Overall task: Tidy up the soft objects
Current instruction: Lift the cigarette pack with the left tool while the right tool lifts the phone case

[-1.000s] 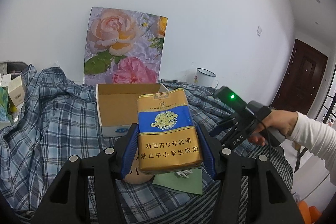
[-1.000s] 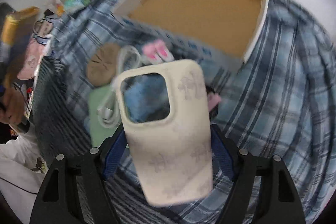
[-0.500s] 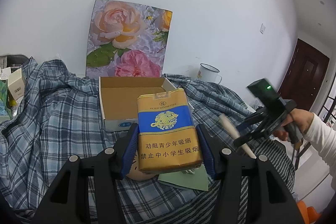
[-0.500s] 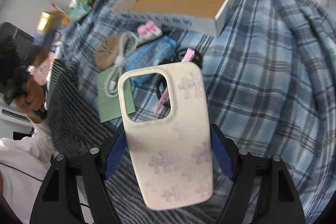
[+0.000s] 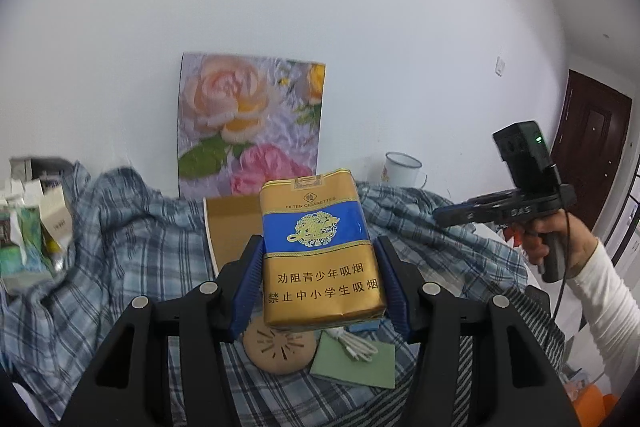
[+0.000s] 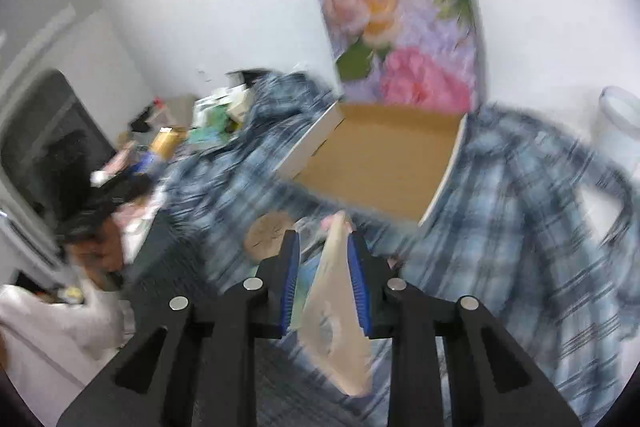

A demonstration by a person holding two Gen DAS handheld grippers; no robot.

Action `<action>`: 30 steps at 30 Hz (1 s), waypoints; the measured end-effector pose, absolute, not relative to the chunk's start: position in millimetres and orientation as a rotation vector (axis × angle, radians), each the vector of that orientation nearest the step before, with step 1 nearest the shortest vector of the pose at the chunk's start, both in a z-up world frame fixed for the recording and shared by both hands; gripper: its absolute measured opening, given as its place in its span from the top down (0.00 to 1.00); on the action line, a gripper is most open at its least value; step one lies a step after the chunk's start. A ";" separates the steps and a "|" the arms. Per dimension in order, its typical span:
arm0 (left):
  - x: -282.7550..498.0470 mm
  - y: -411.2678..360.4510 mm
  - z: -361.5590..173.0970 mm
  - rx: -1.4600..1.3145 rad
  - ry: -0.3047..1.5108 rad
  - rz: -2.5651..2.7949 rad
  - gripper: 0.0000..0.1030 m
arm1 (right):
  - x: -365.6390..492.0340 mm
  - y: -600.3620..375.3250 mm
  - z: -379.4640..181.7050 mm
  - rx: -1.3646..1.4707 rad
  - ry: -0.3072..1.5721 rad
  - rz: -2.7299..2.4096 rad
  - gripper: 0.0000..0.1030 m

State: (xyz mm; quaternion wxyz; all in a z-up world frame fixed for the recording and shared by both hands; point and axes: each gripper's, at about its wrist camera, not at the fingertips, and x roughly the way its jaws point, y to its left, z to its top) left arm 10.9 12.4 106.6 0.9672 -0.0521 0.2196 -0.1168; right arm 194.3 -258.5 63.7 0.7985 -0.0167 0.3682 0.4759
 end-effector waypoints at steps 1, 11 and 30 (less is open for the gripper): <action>10.3 11.4 109.3 -0.100 0.439 -0.235 0.45 | 195.0 -254.8 64.7 -0.033 0.782 1.035 0.87; 8.2 4.3 103.6 -0.088 0.451 -0.232 0.45 | 171.7 -221.9 16.2 -0.295 0.778 0.885 0.00; 41.9 15.5 66.0 -0.096 0.549 -0.236 0.45 | 146.1 -188.1 -62.7 -0.197 0.865 0.748 0.30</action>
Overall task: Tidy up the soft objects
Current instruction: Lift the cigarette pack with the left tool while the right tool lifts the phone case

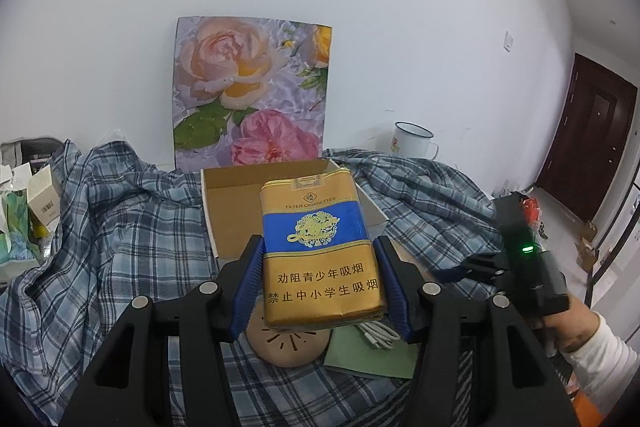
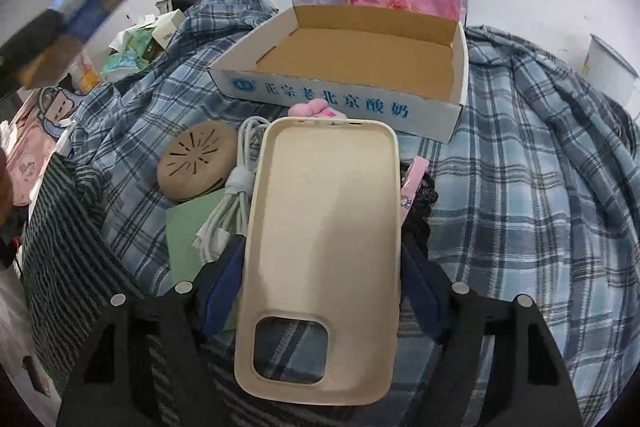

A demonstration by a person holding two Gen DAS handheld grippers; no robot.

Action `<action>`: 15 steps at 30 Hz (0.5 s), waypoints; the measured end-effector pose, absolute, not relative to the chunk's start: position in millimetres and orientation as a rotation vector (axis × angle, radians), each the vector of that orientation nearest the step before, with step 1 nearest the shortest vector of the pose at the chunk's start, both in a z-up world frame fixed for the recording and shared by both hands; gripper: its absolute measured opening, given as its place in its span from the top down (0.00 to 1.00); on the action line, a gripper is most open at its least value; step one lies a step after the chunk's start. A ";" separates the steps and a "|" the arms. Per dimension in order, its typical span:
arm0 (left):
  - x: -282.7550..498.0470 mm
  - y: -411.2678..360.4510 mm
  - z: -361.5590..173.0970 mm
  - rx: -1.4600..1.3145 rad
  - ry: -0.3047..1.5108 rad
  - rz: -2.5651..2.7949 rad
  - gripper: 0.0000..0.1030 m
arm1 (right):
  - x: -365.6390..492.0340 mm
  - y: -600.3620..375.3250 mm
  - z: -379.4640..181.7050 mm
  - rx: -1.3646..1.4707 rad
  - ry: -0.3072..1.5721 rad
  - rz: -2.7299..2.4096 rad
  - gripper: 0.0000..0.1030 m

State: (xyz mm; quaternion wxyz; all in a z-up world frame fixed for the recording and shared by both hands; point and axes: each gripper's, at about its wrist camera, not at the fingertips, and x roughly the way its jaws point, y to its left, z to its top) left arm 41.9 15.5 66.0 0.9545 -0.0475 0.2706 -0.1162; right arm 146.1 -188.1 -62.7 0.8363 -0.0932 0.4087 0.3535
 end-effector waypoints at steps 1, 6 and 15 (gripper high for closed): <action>42.9 16.8 66.4 -0.099 0.550 -0.233 0.45 | 143.8 -191.2 -58.9 -0.201 0.848 0.748 0.30; 49.4 17.0 76.7 -0.095 0.543 -0.221 0.45 | 136.9 -223.0 -16.7 -0.144 0.725 0.735 0.30; 57.9 1.9 117.0 -0.054 0.477 -0.217 0.45 | 143.5 -249.2 73.6 -0.054 0.503 0.760 0.30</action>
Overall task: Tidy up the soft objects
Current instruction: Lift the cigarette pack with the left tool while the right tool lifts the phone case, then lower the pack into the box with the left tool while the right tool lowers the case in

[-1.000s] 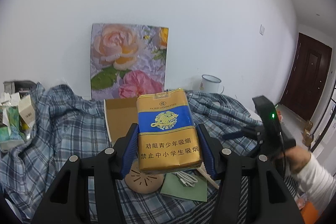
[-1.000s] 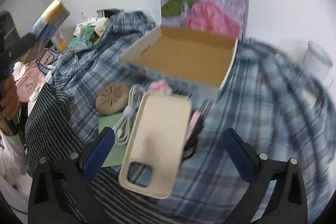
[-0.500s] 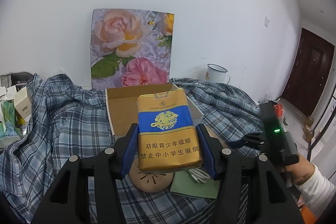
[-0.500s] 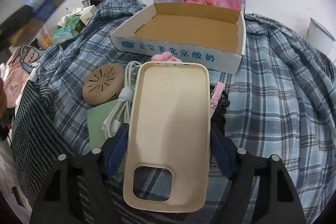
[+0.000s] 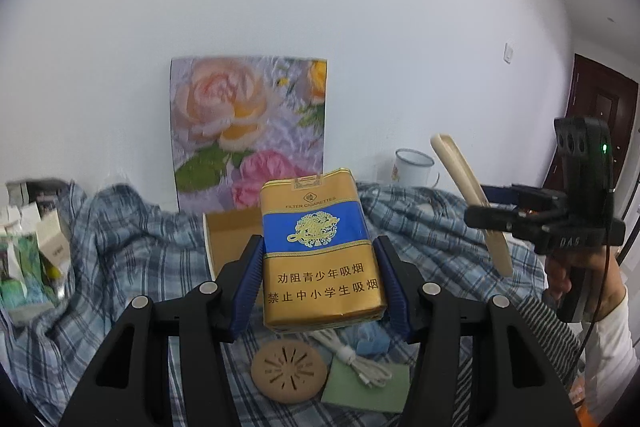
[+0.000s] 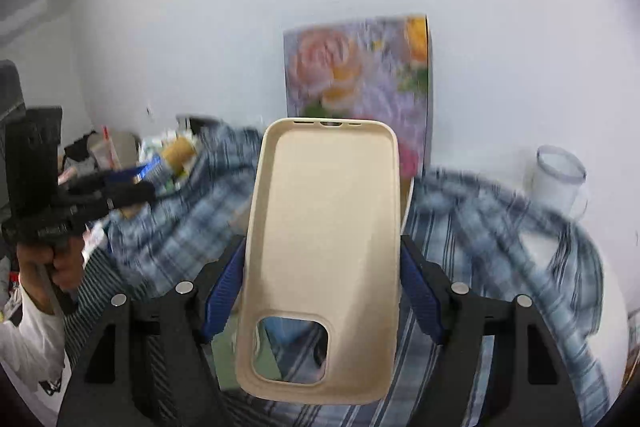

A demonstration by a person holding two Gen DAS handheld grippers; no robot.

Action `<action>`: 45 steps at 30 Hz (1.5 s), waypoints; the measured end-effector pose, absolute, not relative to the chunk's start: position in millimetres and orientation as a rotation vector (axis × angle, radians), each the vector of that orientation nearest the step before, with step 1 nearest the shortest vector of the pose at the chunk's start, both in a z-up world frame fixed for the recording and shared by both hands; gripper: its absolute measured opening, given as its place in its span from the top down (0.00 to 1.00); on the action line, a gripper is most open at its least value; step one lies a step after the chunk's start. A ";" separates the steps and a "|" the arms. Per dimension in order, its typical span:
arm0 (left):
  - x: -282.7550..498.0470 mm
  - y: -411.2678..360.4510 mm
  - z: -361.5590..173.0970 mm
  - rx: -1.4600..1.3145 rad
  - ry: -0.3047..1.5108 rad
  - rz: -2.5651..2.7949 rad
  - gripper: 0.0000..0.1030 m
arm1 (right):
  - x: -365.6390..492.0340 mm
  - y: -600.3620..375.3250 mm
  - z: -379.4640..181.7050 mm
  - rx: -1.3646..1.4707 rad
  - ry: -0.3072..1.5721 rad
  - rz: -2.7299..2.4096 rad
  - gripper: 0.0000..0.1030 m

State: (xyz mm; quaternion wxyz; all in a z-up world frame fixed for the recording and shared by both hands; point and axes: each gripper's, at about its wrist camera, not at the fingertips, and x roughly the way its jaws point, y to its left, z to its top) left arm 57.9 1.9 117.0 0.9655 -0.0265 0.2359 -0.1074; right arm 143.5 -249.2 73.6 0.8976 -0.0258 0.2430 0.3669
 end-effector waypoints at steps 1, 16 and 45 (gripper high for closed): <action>59.4 -0.1 123.4 -0.046 0.464 -0.214 0.45 | 144.4 -247.2 82.4 -0.051 0.482 0.765 0.30; 91.2 -9.8 196.3 0.008 0.306 -0.143 0.45 | 164.7 -218.4 170.6 -0.002 0.287 0.859 0.29; 228.1 29.7 67.8 0.005 0.531 0.009 0.45 | 271.3 -139.0 74.5 -0.086 0.531 0.706 0.29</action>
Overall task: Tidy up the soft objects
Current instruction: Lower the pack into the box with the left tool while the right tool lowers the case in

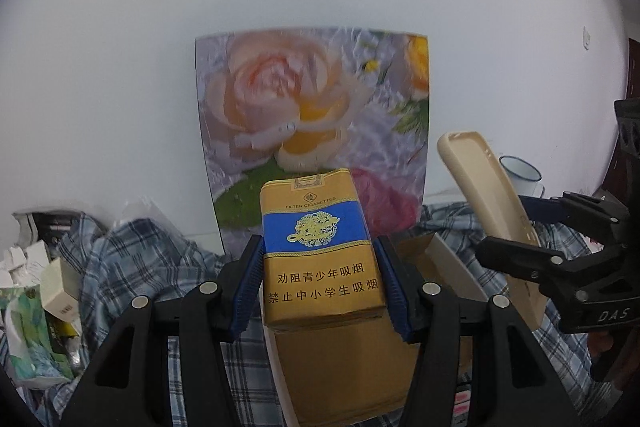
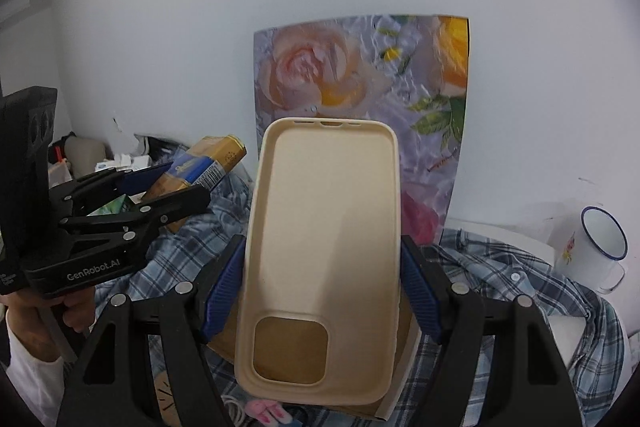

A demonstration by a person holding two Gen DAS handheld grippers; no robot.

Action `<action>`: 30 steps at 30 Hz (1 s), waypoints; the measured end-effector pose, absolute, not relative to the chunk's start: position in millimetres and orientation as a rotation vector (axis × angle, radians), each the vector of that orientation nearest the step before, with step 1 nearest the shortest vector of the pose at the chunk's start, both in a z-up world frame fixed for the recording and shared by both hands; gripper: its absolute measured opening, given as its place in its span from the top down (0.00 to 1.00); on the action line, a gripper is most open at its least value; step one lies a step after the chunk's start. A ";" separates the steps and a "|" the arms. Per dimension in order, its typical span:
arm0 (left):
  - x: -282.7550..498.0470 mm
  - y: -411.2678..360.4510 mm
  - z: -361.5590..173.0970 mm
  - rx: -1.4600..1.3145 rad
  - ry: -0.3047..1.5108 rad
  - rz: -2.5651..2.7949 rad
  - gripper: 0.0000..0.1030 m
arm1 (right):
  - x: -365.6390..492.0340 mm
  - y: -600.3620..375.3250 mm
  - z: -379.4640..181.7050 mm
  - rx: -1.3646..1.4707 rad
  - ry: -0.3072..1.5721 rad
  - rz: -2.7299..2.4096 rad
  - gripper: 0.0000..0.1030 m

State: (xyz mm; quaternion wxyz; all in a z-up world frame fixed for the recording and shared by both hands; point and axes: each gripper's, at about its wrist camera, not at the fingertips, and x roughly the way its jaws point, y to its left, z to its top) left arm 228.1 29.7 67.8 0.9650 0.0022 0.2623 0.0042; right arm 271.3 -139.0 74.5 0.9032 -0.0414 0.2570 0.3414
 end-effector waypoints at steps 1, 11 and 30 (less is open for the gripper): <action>230.7 29.0 63.8 0.010 0.540 0.010 0.45 | 272.4 -140.8 73.4 -0.083 0.535 0.704 0.29; 248.3 28.4 33.8 0.003 0.615 0.002 0.45 | 292.0 -145.1 39.8 -0.045 0.628 0.694 0.29; 275.1 31.4 -20.6 -0.024 0.759 -0.007 0.45 | 329.1 -138.0 -31.9 -0.026 0.858 0.644 0.29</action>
